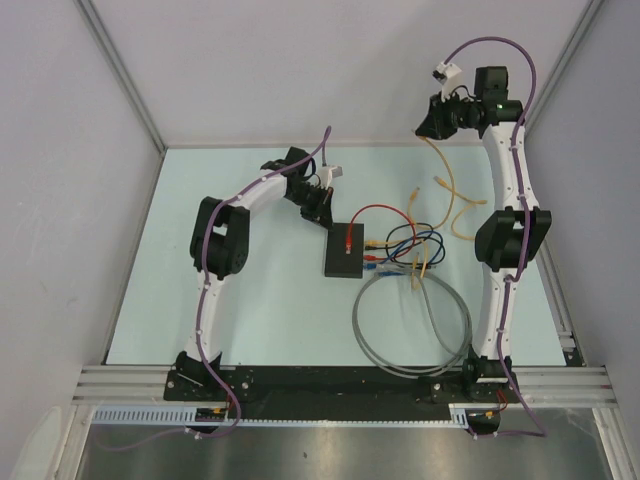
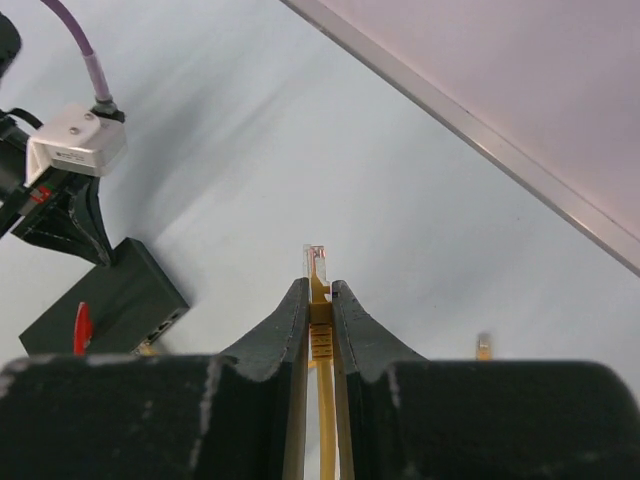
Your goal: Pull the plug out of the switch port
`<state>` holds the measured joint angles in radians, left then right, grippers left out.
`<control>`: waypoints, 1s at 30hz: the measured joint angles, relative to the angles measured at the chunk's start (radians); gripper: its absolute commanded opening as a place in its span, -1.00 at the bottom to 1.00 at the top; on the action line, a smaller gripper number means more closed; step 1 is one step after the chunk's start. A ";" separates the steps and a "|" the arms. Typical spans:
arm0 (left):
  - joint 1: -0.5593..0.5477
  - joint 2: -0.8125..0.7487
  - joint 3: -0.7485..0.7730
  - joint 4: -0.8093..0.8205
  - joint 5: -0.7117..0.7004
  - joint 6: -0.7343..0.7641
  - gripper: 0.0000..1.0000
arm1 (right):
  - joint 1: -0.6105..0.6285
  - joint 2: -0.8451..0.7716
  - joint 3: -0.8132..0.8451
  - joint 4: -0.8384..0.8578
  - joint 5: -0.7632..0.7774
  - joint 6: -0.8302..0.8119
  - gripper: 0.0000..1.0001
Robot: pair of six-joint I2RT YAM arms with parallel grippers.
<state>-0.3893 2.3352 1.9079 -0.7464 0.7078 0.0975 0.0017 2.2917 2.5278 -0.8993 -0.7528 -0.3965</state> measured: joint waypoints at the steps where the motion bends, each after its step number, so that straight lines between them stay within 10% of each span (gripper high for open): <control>1: 0.000 0.000 0.000 0.000 -0.001 0.000 -1.00 | 0.003 -0.005 -0.008 0.000 0.015 -0.008 -1.00; 12: 0.000 -0.001 0.000 -0.001 -0.005 0.016 -1.00 | 0.023 -0.015 -0.093 -0.049 0.107 -0.141 -1.00; 30: 0.000 -0.002 0.000 0.000 -0.006 0.016 -0.99 | 0.154 -0.160 -0.438 -0.432 0.208 -0.818 -1.00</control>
<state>-0.3893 2.3337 1.9079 -0.7464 0.7017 0.1135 0.1562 2.1319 2.0899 -1.3312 -0.5446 -1.2140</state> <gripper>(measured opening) 0.003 0.151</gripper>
